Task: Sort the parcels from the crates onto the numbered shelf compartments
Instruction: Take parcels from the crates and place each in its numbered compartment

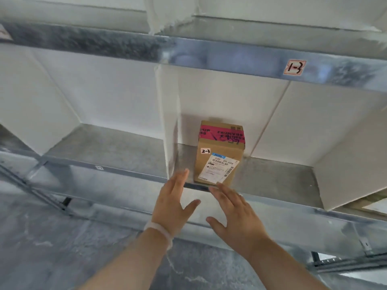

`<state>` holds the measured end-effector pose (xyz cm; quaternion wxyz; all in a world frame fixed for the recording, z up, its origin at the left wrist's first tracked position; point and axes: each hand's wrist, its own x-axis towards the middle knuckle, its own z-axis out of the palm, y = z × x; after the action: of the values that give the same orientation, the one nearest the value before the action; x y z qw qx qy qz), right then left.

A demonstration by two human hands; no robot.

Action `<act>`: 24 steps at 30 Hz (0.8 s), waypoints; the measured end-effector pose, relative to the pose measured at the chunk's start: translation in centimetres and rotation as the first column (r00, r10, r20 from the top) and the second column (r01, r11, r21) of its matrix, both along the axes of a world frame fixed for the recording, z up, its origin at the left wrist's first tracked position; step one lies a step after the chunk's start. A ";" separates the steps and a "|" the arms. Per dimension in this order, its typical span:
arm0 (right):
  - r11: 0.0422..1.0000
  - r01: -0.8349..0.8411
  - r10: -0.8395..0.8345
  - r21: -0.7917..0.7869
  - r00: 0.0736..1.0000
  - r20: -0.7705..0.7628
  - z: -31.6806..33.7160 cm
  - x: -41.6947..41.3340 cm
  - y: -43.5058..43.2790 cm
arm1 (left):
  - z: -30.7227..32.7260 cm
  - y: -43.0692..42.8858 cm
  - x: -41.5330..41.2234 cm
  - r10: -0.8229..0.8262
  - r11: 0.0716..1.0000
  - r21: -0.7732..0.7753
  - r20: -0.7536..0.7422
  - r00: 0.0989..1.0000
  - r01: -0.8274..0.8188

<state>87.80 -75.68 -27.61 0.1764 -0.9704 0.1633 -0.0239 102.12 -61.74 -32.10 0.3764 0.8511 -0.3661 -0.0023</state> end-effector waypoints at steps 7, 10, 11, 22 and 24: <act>0.949 -0.314 0.311 0.016 0.945 0.106 2.9 5.1 8.7 | 4.9 12.4 0.4 0.262 0.958 0.043 0.264 0.928 -0.282; 0.900 -0.435 0.428 0.014 0.891 0.149 4.7 7.6 13.9 | 6.9 19.0 0.3 0.391 0.903 0.043 0.333 0.858 -0.429; 0.875 -0.483 0.475 0.011 0.864 0.165 5.4 8.3 15.8 | 7.5 21.3 0.1 0.423 0.885 0.037 0.358 0.833 -0.465; 0.590 -0.805 0.779 -0.067 0.545 0.309 9.4 9.5 46.3 | 12.7 52.1 -8.9 0.696 0.553 0.081 0.503 0.512 -0.830; 0.528 -0.844 0.817 -0.095 0.474 0.329 10.0 9.0 50.9 | 13.3 56.4 -10.5 0.726 0.503 0.081 0.501 0.471 -0.860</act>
<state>96.81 -24.73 -17.57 0.2295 -0.9001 -0.3587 -0.0927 91.59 -5.34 -18.78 0.1035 0.9510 0.0153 0.2911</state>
